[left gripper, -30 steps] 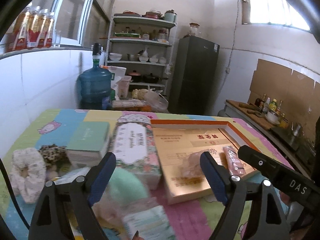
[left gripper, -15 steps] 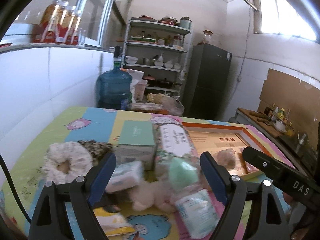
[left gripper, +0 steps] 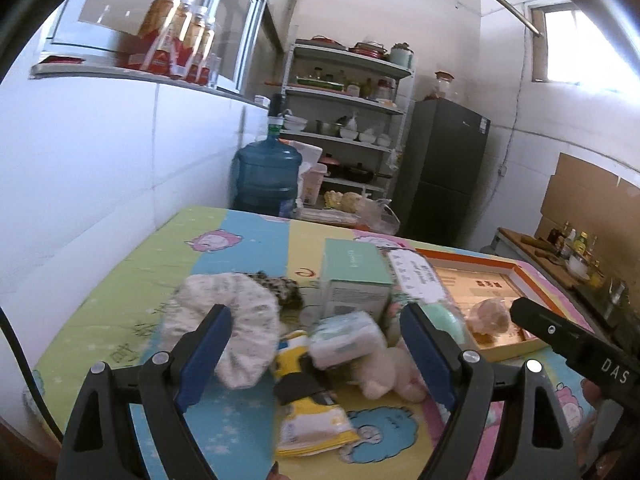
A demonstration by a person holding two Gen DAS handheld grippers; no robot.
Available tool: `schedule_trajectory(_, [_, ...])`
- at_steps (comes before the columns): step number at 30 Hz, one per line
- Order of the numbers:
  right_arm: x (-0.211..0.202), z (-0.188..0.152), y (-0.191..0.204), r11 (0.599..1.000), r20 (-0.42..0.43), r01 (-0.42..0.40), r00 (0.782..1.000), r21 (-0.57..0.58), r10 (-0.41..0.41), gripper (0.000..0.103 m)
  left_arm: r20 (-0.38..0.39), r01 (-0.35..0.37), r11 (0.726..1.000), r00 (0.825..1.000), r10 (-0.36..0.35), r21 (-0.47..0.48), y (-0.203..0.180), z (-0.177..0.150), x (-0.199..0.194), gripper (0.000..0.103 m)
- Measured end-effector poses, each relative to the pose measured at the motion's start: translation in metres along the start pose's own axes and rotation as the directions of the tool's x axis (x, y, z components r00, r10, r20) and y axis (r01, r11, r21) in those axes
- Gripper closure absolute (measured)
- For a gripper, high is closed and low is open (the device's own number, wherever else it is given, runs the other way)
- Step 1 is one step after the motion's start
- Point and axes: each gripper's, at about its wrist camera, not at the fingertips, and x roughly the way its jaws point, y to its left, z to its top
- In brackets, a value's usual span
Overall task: Organize soft objects
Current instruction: 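Move both tools back over the pile of items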
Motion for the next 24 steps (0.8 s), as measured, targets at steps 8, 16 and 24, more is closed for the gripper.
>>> schedule_trajectory(8, [0.003,-0.01,0.017,0.999,-0.017,-0.012,1.0,-0.038,0.012,0.029,-0.008,0.007,1.0,1.0,-0.007,-0.008,0.023,-0.011,-0.009,0.017])
schedule_trajectory(16, [0.014,-0.028,0.02,0.999,-0.076,0.01,0.997,-0.043,-0.013,0.029,-0.054,0.037,0.999,0.998,-0.037,0.009,0.03,-0.029,-0.007,0.017])
schedule_trajectory(24, [0.021,-0.04,0.019,0.999,-0.114,0.017,0.993,-0.039,-0.021,0.029,-0.126,0.05,0.998,0.991,-0.054,-0.04,0.026,-0.048,0.013,0.017])
